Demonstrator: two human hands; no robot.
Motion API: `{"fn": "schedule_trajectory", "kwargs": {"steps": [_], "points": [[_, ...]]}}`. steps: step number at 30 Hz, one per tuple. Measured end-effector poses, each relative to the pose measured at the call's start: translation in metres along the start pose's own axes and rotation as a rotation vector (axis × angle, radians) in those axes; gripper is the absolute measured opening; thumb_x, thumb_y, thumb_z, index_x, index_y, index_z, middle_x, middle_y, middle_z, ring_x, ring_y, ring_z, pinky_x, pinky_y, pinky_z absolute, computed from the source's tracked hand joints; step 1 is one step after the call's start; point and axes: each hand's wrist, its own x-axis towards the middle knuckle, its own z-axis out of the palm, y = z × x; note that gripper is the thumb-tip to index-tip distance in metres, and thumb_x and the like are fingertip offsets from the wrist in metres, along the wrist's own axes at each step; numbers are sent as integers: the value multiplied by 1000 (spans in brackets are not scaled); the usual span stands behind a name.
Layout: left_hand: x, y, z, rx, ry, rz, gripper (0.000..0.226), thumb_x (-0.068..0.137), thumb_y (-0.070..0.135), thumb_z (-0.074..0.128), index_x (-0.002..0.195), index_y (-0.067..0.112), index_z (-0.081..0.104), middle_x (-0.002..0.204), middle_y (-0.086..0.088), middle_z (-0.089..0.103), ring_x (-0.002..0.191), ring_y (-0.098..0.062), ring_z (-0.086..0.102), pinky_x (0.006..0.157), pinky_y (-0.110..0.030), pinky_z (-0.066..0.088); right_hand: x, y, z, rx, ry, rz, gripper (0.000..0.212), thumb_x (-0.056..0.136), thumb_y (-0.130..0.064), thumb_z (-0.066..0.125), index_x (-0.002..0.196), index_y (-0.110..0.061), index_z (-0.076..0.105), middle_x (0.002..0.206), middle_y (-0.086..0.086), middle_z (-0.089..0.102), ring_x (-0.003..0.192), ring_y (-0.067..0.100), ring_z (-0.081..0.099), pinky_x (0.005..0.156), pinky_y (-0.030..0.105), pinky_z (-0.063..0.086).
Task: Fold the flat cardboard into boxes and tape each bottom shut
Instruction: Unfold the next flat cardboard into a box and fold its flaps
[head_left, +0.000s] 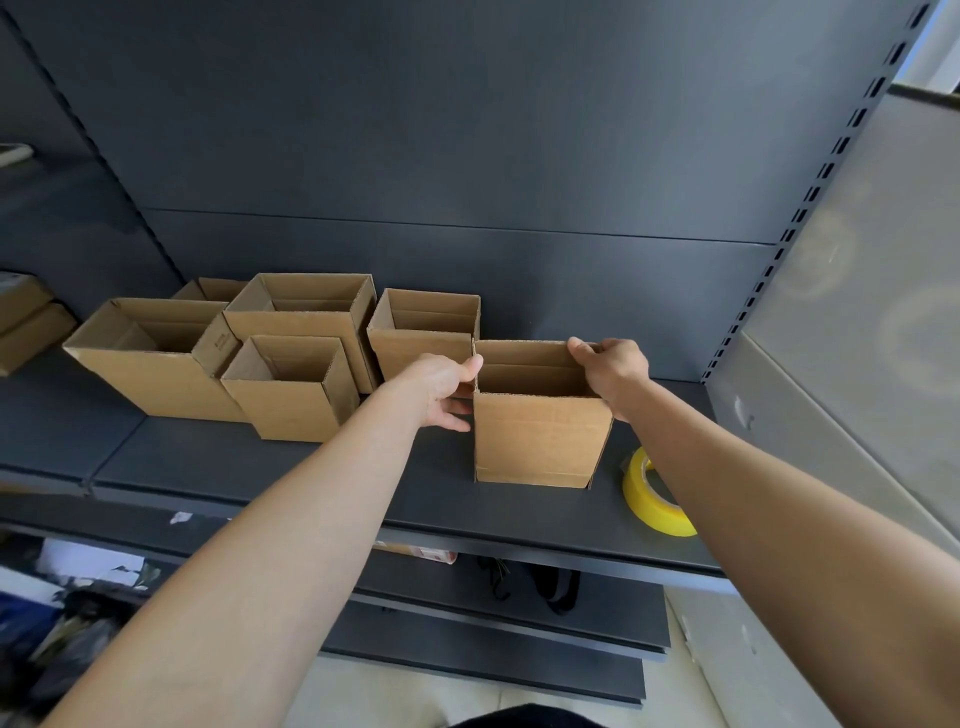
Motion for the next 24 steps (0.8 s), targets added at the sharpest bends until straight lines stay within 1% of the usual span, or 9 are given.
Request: {"fn": "schedule_trajectory", "kwargs": {"steps": [2, 4, 9, 14, 18, 19, 21, 23, 24], "points": [[-1, 1, 5, 74, 27, 41, 46, 94, 25, 56, 135, 10, 42, 139, -12, 47, 120, -34, 54, 90, -49, 51, 1, 0, 1, -23, 0, -10, 46, 95, -40, 54, 124, -4, 56, 118, 11, 59, 93, 24, 56, 83, 32, 50], [-3, 4, 9, 119, 50, 74, 48, 95, 23, 54, 139, 9, 39, 140, -12, 45, 122, -35, 51, 91, -49, 50, 2, 0, 0, -36, -3, -20, 46, 95, -39, 54, 125, -4, 56, 118, 11, 59, 91, 23, 55, 83, 31, 49], [-6, 6, 8, 217, 39, 61, 52, 94, 24, 56, 140, 10, 37, 141, -12, 45, 118, -35, 55, 89, -50, 51, 5, 3, 1, -32, -23, -31, 46, 95, -37, 54, 129, -6, 54, 113, 7, 57, 92, 21, 54, 80, 26, 47], [-10, 11, 7, 299, 45, 78, 48, 93, 24, 58, 136, 8, 41, 139, -13, 47, 118, -35, 55, 87, -49, 52, 5, 4, 1, -52, -18, -31, 46, 95, -39, 53, 126, -5, 55, 120, 11, 58, 92, 23, 55, 81, 30, 48], [-13, -3, 24, 439, 38, 61, 59, 90, 24, 64, 140, 12, 35, 142, -14, 40, 124, -39, 47, 86, -53, 52, 0, 4, 5, -103, -58, -50, 48, 96, -40, 52, 128, -5, 53, 119, 11, 58, 95, 24, 55, 80, 29, 45], [-13, -5, 27, 445, 46, 63, 59, 90, 21, 63, 141, 12, 34, 143, -14, 39, 126, -39, 44, 88, -54, 50, -1, 4, 5, -110, -61, -57, 48, 96, -40, 52, 129, -5, 52, 120, 11, 58, 98, 25, 55, 81, 30, 45], [-9, -7, 25, 370, 47, 73, 47, 92, 14, 60, 135, 13, 41, 141, -13, 40, 128, -38, 41, 92, -55, 48, -3, 4, 4, -89, -67, -32, 50, 96, -42, 52, 133, -8, 49, 122, 11, 57, 106, 28, 57, 84, 31, 48], [-5, -8, 17, 282, 60, 100, 34, 95, 9, 54, 128, 17, 49, 141, -11, 41, 130, -36, 40, 94, -55, 46, -3, 5, -1, 21, -123, 27, 49, 95, -44, 52, 131, -11, 49, 115, 8, 59, 105, 29, 60, 88, 37, 53], [-3, -9, 14, 252, 64, 110, 31, 97, 8, 51, 126, 18, 52, 141, -10, 41, 131, -36, 38, 95, -56, 45, -4, 6, -5, 104, -171, 73, 46, 95, -46, 51, 126, -12, 51, 110, 7, 61, 103, 29, 62, 90, 41, 53]]}}
